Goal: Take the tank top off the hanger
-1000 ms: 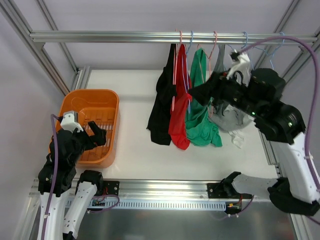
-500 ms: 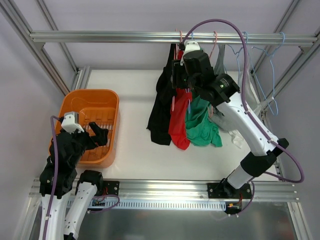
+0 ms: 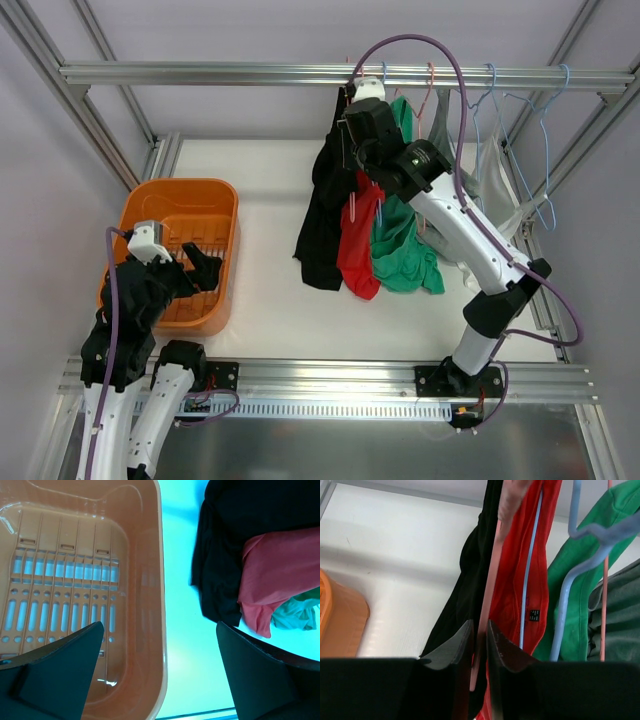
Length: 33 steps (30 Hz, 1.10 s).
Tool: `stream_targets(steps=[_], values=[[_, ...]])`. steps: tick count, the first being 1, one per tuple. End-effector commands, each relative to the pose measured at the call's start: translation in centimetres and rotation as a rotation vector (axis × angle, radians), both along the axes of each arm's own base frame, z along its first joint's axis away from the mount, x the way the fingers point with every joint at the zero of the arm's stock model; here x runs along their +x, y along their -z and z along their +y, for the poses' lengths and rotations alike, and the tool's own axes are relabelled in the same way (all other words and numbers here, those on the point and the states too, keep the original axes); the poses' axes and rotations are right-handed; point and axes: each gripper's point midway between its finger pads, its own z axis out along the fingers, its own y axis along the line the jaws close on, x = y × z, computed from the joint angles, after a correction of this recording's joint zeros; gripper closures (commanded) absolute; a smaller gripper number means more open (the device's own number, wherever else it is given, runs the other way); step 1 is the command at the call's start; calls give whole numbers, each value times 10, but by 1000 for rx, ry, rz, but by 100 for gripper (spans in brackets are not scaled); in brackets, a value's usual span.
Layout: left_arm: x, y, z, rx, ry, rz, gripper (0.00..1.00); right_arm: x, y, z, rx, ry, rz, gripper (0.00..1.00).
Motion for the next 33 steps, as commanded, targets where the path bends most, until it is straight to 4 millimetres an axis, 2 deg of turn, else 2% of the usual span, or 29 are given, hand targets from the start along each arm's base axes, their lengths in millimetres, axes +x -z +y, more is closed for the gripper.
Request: stream_targets(steps=[1,4,6,18,22,27,30,31,32,33], values=[[4,-4,-7,-10,38,-22,1,9,-42,-1,75,44,-110,83],[4,-5,-7,-11,38,-26,1,9,-42,1,95,39,-105,89],[4,-5,-8,-11,44,-25,1,7,-45,1,108,35,-109,99],[4,-5,-10,-13,55,-28,1,-16,-96,-5,228,-32,-190,100],[3,-5,-11,-13,59,-28,1,-23,-104,-7,248,-53,-200,100],[3,-8,-12,-14,73,-38,1,-39,-99,-4,259,-120,-174,100],[4,-12,-20,-15,122,-32,1,-61,-90,-6,265,-191,-140,100],[5,-15,-23,-19,139,-30,1,-69,-75,-3,253,-230,-99,100],[4,-27,-29,-32,172,-50,1,-83,-78,-11,261,-249,-97,100],[9,-30,-33,-38,191,-38,1,-92,-74,-12,257,-270,-82,100]])
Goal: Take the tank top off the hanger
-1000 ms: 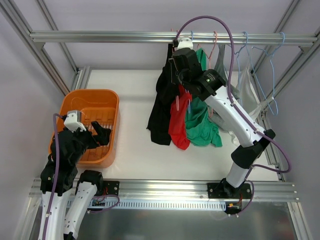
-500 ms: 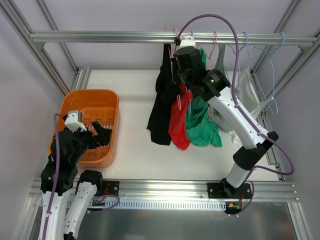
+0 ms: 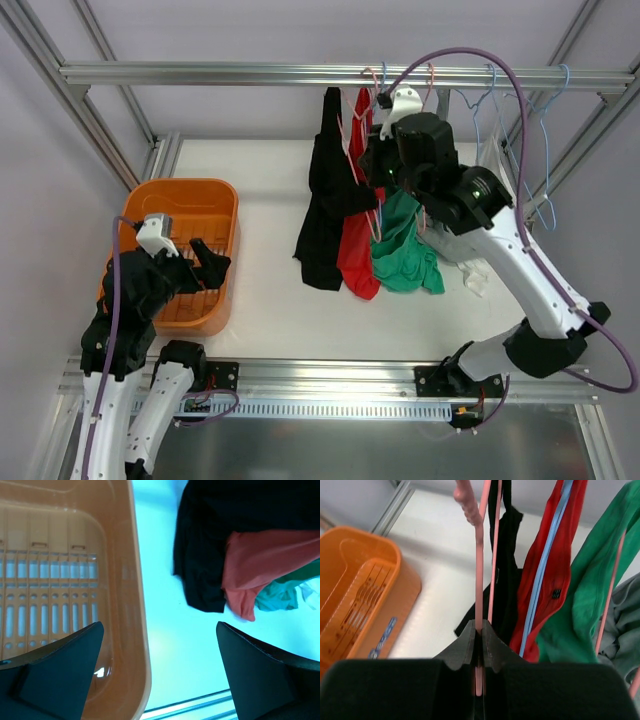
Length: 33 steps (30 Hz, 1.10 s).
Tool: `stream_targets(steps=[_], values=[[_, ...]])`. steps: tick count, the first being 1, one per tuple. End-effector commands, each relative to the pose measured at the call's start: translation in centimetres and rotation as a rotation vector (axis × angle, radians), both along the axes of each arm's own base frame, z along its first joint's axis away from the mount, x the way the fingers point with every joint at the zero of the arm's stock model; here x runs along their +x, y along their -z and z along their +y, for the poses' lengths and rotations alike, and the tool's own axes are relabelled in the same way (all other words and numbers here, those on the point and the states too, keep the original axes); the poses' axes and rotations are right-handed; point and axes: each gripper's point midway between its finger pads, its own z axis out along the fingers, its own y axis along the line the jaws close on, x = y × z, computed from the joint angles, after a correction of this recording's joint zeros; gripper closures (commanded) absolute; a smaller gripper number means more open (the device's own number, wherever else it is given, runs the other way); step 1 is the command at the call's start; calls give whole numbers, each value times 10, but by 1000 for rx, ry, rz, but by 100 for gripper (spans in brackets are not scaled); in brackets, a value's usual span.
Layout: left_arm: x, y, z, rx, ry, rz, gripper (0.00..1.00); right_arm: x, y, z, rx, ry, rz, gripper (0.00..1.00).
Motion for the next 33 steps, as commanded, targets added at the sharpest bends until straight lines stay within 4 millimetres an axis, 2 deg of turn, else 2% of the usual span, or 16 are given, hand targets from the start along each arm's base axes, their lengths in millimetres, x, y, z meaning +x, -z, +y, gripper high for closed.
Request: stream_targets(steps=[1,2,4,5,8,10,11,14,16,17,18,20,23,27,30,33], values=[[12,-40,-22,-28,124,-77,1,-44,-20,-2,81,-128,-21,100],[12,-59,-24,-36,139,-116,1,-57,-12,-11,71,-143,-6,100],[24,-76,-36,-59,196,-124,1,-76,-4,-13,81,-208,17,100],[25,-96,-41,-73,220,-156,1,-84,13,-13,65,-234,51,100],[41,-119,-72,-122,345,-142,1,-121,19,-18,83,-356,96,100],[59,-120,-88,-99,349,-131,1,-144,22,-23,98,-425,115,100],[53,-125,-115,-99,437,-134,1,-151,30,-28,92,-435,136,100],[54,-143,-146,-69,476,-205,1,-170,28,-49,101,-430,126,100],[43,-146,-185,-20,566,-257,1,-185,29,-63,97,-434,135,100],[50,-151,-181,-4,529,-290,1,-189,31,-66,95,-439,143,100],[46,-149,-196,13,563,-300,1,-195,31,-69,95,-452,149,100],[52,-155,-203,44,545,-340,2,-207,28,-74,105,-481,151,100],[63,-145,-217,89,554,-328,14,-222,24,-78,127,-530,150,100],[73,-147,-225,104,545,-353,36,-230,25,-83,126,-544,152,100],[79,-149,-229,105,534,-365,42,-237,24,-83,137,-575,157,100],[80,-151,-232,98,542,-370,59,-240,19,-85,145,-577,141,100]])
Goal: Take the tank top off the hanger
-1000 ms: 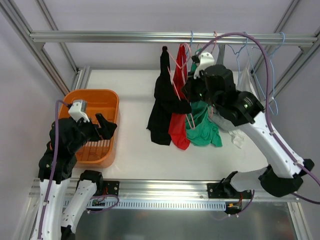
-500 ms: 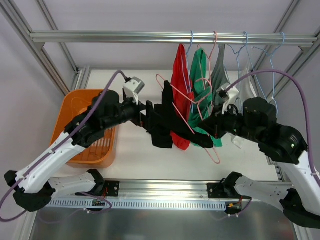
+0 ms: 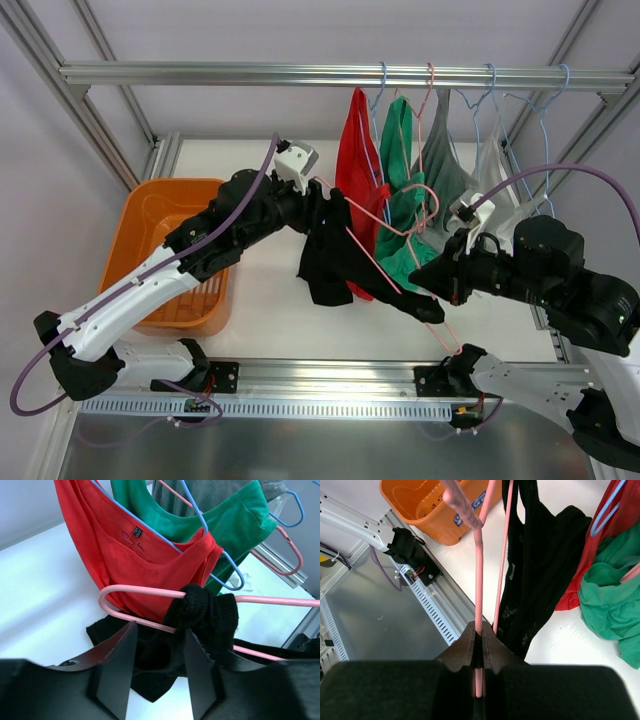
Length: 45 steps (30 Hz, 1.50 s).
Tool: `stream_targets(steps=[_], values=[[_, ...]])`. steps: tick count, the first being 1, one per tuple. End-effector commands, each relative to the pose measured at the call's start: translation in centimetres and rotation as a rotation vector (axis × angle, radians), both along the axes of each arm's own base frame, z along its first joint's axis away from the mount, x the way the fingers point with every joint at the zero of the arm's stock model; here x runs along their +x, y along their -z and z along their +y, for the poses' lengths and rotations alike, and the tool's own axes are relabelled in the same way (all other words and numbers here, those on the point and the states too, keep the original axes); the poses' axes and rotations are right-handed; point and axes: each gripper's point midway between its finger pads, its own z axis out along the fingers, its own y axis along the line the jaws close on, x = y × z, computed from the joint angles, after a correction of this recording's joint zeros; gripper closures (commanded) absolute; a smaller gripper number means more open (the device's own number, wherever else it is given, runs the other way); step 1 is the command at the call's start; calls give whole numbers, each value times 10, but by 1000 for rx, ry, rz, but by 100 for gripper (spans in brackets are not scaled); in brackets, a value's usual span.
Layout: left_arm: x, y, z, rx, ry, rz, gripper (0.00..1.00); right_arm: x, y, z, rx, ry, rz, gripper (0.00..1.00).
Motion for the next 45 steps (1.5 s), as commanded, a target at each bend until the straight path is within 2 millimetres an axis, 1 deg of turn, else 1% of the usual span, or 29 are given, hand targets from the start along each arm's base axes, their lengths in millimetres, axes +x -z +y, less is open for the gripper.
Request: stream_targets(steps=[1,4,5,7,8,9,12,13,16,19,25,26,27,29,30,31,32,33,35,36,37,38,39,40,41,42,43,44,45], values=[[5,-38,-3,-74,-5,-93,62,-12,-22,-2,67,-42,-44,100],[-1,-37,-13,-95,52,-86,64,-12,-23,-3,69,-38,-49,100],[-3,-37,-15,-101,65,-86,78,-11,-23,-3,68,-37,-51,100],[-4,-36,-17,-112,73,-79,93,-9,-22,-5,59,-20,-57,100],[-4,-38,-15,-118,63,-82,100,-7,-21,-6,54,-12,-60,100],[-3,-38,-13,-126,50,-79,100,-5,-18,-7,40,-3,-67,100],[10,-40,12,-153,-111,-78,100,-9,-1,-16,-35,-23,-69,100],[18,-47,35,-172,-233,-97,100,-13,3,-20,-46,-40,-78,100],[24,-47,79,-227,-455,-95,100,-34,20,-24,-56,-156,-114,100],[21,-40,91,-250,-501,-83,100,-47,18,-31,-11,-189,-163,100],[-2,-12,73,-269,-341,2,100,-67,-4,-28,124,-291,-300,100],[-13,-2,60,-262,-243,33,100,-71,-9,-28,162,-298,-328,100],[-21,1,54,-266,-189,50,100,-68,-23,-24,218,-293,-386,100],[-41,9,42,-273,-66,83,100,-58,-20,-12,271,-273,-381,100],[-60,11,28,-276,66,111,100,-54,-38,-8,338,-264,-444,100],[-73,10,25,-290,137,119,100,-49,-40,-4,355,-252,-450,100],[-83,22,19,-284,198,151,100,-40,-39,1,372,-223,-439,100],[-95,27,14,-285,261,172,100,-32,-55,7,425,-204,-483,100],[-126,29,4,-313,441,216,100,-24,-70,16,486,-194,-520,100],[-135,47,1,-295,484,260,100,-20,-85,23,563,-194,-567,100],[-147,51,0,-298,544,274,100,-14,-90,29,602,-189,-572,100],[-152,73,0,-270,553,317,100,-15,-122,25,724,-175,-678,100],[-155,83,1,-261,553,335,100,-13,-131,26,785,-165,-684,100],[-158,89,4,-262,548,340,100,-3,-122,37,819,-157,-632,100],[-154,97,8,-263,506,352,100,-2,-129,36,865,-151,-649,100],[-151,119,13,-245,458,384,100,-6,-144,31,931,-153,-701,100],[-149,122,20,-258,418,372,100,-4,-144,32,948,-144,-695,100],[-140,142,28,-237,327,396,100,-1,-148,30,967,-124,-705,100],[-135,151,35,-225,272,403,100,-1,-152,27,981,-111,-718,100]])
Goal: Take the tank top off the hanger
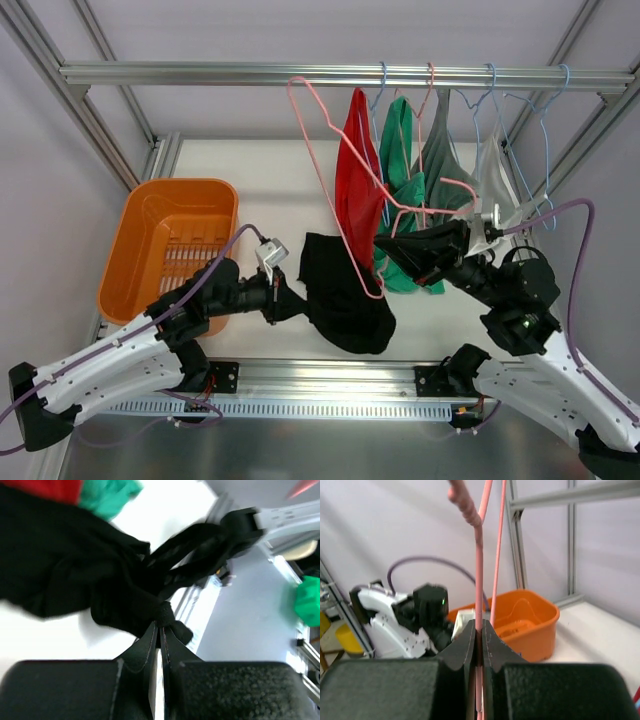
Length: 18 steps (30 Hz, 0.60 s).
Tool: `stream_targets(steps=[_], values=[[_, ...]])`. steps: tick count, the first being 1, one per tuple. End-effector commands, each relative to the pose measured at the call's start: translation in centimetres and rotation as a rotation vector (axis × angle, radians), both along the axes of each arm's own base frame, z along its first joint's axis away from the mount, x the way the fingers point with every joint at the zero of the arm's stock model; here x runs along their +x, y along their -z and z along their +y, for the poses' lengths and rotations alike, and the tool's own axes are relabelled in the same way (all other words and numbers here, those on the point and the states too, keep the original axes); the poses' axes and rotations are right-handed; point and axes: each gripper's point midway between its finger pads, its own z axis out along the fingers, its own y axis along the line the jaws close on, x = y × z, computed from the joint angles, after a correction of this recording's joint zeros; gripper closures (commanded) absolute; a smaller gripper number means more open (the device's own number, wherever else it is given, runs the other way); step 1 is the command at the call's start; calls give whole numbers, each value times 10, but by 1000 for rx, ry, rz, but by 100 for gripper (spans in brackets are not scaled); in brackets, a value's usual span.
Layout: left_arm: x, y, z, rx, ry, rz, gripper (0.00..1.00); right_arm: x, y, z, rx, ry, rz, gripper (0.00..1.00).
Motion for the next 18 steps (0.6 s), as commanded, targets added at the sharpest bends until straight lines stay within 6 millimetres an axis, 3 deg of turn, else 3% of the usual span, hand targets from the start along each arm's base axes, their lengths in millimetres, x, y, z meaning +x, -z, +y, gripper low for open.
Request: stream_targets(steps=[1,2,4,5,6,7,8,9,10,15,16,17,18], values=[[13,12,17,1,-154,21,100,-22,-87,-36,332,27,-195,100],[26,32,32,83,-268,42,100,-20,-87,-39,339,45,-188,100],[40,49,51,171,-403,61,100,-4,-65,-30,222,87,-80,100],[45,51,58,197,-457,71,100,-1,-82,-43,208,148,-43,100],[50,57,69,246,-508,66,98,19,-34,-29,-2,189,117,100],[52,58,71,264,-522,68,79,24,-23,-30,-77,217,169,100],[54,50,72,261,-525,53,60,26,-32,-41,-96,268,217,100],[56,46,74,265,-535,42,27,34,10,-36,-250,296,350,100],[55,43,76,274,-540,36,2,35,20,-37,-298,306,391,100],[59,-5,87,262,-550,-52,1,35,63,-43,-525,343,539,100],[57,-5,94,303,-545,-65,1,45,70,-44,-563,399,561,100],[56,-20,95,291,-545,-81,1,45,76,-46,-602,407,575,100],[55,-26,98,302,-540,-92,1,46,69,-46,-608,416,563,100]])
